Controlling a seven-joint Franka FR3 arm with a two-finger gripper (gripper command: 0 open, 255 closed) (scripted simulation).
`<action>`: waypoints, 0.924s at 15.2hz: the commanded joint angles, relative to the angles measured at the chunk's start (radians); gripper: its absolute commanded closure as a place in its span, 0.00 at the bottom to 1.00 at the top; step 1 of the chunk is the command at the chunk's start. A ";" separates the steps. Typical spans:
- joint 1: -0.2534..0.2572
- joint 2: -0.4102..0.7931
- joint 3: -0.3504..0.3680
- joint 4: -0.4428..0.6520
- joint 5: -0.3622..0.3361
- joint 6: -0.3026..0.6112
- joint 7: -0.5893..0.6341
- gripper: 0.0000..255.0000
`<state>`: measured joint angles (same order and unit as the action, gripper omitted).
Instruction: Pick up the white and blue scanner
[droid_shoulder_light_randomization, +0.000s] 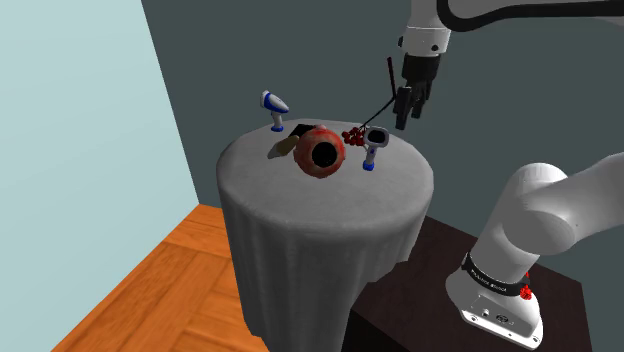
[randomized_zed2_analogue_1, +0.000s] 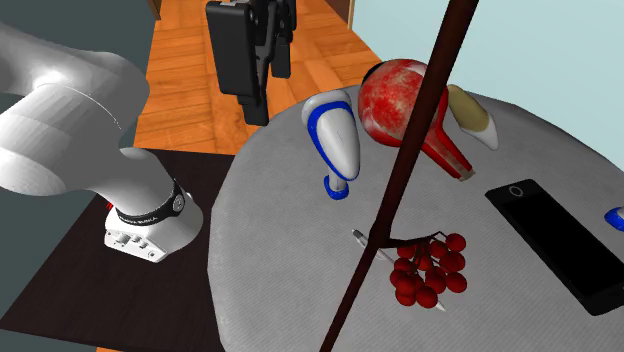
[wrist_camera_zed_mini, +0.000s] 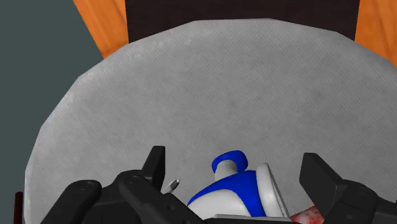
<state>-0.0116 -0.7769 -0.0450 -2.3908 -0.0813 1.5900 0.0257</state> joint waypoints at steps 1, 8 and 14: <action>0.000 0.000 0.000 0.000 0.000 0.000 0.000 0.00; -0.238 0.433 0.081 0.310 0.238 -0.090 0.850 0.00; -0.236 0.433 0.082 0.229 0.239 -0.010 0.840 0.00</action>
<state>-0.2473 -0.3448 0.0361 -2.1361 0.1555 1.5638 0.8653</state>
